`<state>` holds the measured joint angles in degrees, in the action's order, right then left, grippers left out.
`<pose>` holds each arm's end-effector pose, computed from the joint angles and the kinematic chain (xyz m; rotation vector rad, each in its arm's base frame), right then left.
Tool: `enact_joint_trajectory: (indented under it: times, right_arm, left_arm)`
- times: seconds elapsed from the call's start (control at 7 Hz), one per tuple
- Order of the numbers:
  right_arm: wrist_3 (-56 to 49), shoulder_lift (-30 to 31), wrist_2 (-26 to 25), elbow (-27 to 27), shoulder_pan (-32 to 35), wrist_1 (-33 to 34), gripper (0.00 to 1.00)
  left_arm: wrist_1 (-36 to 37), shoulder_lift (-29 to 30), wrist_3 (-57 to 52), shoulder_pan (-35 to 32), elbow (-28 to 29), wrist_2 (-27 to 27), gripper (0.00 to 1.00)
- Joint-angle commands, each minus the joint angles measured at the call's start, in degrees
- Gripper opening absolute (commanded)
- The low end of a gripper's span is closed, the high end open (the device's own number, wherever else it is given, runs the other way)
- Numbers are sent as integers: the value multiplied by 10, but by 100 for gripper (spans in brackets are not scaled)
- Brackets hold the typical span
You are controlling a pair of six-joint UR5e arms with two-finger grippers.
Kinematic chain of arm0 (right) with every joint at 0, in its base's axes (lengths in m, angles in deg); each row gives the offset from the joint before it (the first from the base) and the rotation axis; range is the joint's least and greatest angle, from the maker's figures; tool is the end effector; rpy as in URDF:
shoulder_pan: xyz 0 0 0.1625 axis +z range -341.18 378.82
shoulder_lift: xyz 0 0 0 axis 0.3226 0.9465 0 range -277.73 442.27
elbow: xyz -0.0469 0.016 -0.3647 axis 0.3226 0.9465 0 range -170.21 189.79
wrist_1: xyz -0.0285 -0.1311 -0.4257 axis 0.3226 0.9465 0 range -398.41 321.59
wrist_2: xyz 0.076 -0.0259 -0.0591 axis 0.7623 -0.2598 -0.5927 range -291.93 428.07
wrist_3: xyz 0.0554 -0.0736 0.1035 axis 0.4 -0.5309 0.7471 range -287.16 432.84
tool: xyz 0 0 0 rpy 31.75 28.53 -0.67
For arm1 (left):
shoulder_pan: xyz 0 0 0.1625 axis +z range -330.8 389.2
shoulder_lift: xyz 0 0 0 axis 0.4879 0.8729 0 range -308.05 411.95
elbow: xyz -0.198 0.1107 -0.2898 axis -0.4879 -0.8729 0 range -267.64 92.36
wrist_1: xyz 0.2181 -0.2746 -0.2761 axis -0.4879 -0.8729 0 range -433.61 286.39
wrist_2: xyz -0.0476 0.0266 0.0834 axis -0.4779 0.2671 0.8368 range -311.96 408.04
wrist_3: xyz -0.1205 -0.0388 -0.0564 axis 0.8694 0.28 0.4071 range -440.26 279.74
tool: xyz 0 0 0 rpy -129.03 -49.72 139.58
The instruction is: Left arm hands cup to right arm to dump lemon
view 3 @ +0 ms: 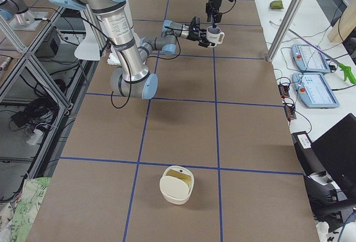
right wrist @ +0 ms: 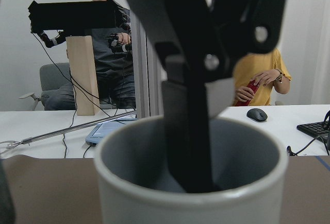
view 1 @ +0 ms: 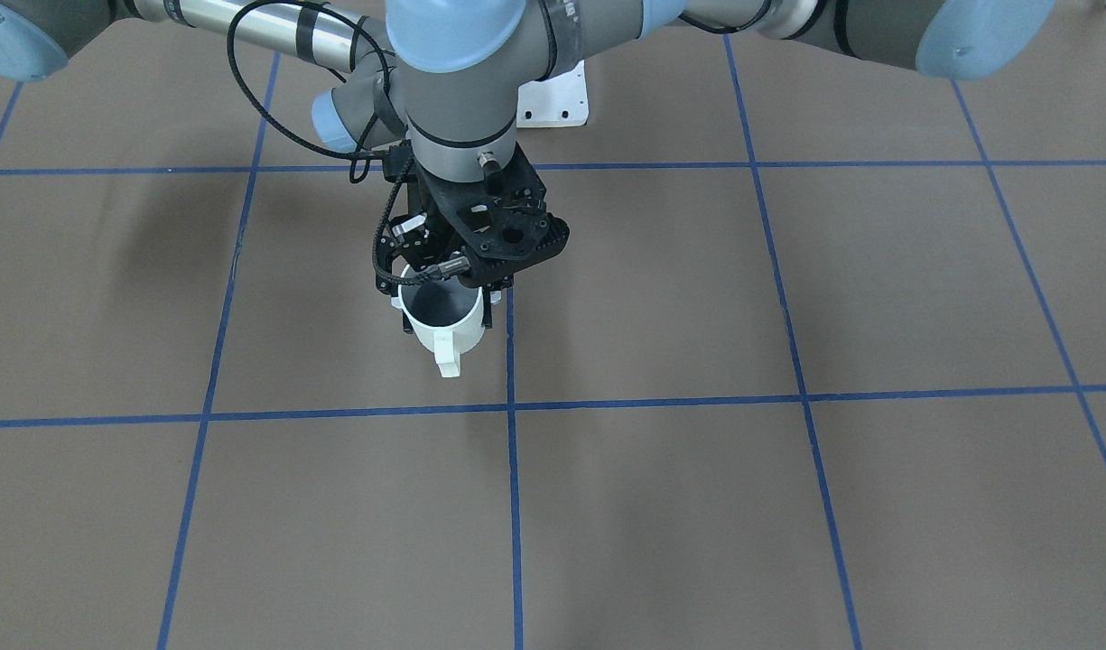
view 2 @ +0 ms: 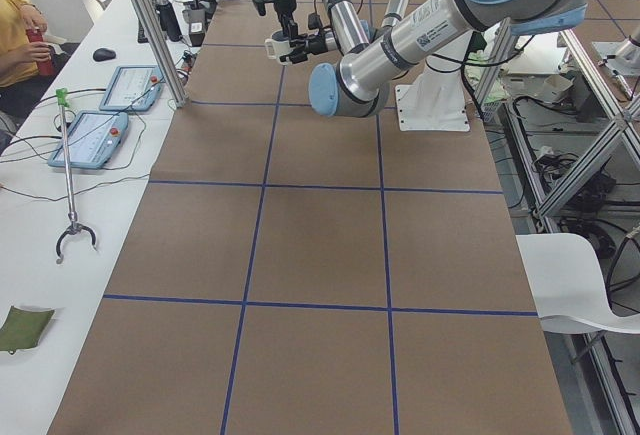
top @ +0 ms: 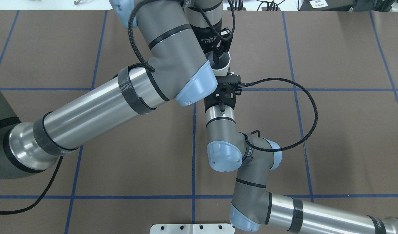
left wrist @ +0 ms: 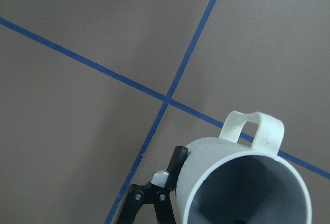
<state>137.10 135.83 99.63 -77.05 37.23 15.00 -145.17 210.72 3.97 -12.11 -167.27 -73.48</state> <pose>-0.5631 -0.4523 0.1562 1.2294 -0.6882 0.5132 0.4996 -0.5200 -0.0405 -0.2133 0.8381 -0.3898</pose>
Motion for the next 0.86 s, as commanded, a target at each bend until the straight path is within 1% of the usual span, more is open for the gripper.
enact_joint_trajectory:
  times: [0.0, 0.14, 0.57, 0.71]
  right_arm:
    - [1, 1, -12, -1, -12, -2, 45]
    - [1, 1, -21, -3, -17, -5, 45]
    - [0, 6, -21, -7, -17, -6, 45]
    - [0, 7, -21, -7, -17, -7, 45]
  left_arm:
    - [0, 0, 0, 1, -1, -4, 42]
    - [0, 0, 1, 1, 0, -3, 42]
    - [1, -2, 1, 1, 0, -2, 41]
    - [1, -1, 1, 1, -1, -2, 38]
